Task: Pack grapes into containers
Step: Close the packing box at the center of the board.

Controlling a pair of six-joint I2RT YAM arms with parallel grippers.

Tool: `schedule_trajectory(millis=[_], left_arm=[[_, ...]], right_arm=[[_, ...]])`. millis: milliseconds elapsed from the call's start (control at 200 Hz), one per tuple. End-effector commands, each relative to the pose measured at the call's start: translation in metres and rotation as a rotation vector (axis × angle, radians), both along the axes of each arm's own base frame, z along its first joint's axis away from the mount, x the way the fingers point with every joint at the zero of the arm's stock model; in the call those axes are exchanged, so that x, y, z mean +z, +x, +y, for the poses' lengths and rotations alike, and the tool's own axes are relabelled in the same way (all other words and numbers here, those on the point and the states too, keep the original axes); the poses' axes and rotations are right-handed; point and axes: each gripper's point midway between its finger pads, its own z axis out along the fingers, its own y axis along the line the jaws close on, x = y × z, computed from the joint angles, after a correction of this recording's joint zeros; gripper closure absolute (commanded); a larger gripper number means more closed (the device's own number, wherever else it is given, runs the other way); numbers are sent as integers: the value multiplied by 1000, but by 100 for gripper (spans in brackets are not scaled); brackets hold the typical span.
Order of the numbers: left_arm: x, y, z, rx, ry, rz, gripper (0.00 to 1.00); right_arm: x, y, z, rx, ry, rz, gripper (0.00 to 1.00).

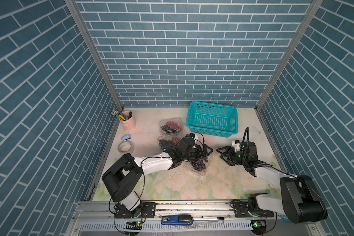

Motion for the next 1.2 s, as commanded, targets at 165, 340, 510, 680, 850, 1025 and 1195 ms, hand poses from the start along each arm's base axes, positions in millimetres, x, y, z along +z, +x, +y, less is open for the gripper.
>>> schedule_trajectory(millis=[165,340,510,680,850,1025,1195], left_arm=[[-13,-2,0,9,16,1,0],[-17,-5,2,14,24,9,0],[-21,-5,2,18,28,16,0],[-20,-5,1,16,25,15,0],[-21,-5,2,15,25,15,0],[-21,-6,4,18,28,15,1],[-22,-7,5,20,29,16,0]], right_arm=[[-4,-3,13,68,73,-20,47],[-8,-3,18,86,86,-21,61],[-8,-1,28,117,101,-19,64],[-11,0,32,121,99,-16,68],[-11,0,32,120,99,-13,76],[-12,-1,33,110,107,-7,83],[-18,-4,34,111,104,9,89]])
